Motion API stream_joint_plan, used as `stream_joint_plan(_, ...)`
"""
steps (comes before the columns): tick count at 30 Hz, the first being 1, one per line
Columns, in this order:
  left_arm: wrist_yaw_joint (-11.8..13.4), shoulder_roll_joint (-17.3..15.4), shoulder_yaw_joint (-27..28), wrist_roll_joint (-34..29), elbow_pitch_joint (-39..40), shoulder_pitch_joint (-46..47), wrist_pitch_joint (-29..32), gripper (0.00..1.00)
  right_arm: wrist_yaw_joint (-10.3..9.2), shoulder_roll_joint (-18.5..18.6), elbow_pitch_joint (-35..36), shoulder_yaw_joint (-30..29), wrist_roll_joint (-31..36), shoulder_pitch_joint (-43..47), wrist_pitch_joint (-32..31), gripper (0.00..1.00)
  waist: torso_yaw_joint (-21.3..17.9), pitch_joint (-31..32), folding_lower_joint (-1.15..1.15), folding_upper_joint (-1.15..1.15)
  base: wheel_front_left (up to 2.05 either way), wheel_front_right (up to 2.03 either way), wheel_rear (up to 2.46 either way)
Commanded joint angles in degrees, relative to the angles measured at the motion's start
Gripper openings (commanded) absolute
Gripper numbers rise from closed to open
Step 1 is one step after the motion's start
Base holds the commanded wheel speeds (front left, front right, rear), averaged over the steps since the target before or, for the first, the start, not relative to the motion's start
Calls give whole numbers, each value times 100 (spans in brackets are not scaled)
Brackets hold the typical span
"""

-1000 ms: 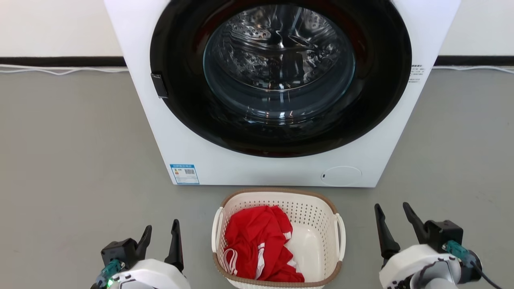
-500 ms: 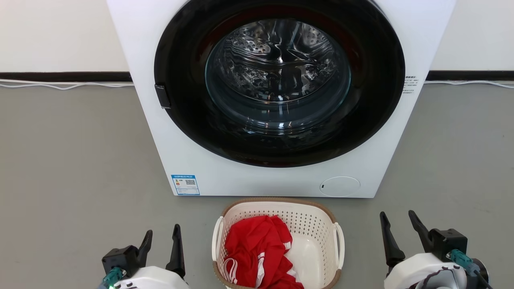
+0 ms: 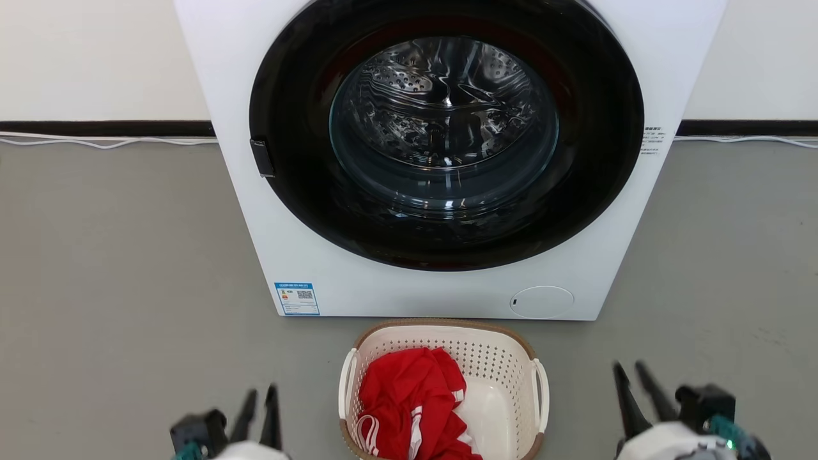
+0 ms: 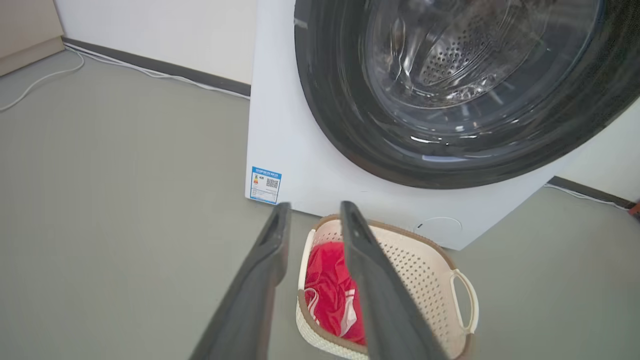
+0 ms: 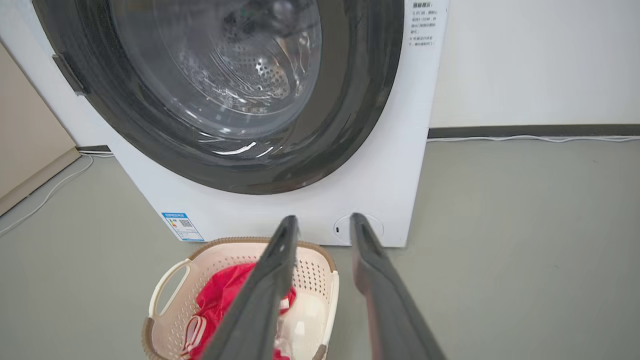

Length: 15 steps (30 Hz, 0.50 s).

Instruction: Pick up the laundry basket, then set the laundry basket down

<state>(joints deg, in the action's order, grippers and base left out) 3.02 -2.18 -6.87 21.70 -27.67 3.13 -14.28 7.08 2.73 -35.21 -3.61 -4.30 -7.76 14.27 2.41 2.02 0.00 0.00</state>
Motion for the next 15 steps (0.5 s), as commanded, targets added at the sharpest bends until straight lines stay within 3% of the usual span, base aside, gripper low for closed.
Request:
stream_joint_plan(1,0,14,-3,0,-79,-60,15,0,0,-11,-71,2,0,67,-10,0,0,0,0,0,0,0,0)
stream_joint_plan(9,-59,18,84,391,-81,-88,144,0,2,-19,-48,-61,-478,105,-173,0,-13,2,13,0,0,0,0)
stream_joint_plan(15,-109,13,140,731,-2,-74,236,0,4,-17,80,-47,-910,126,-247,0,-25,-21,1,0,0,0,0)
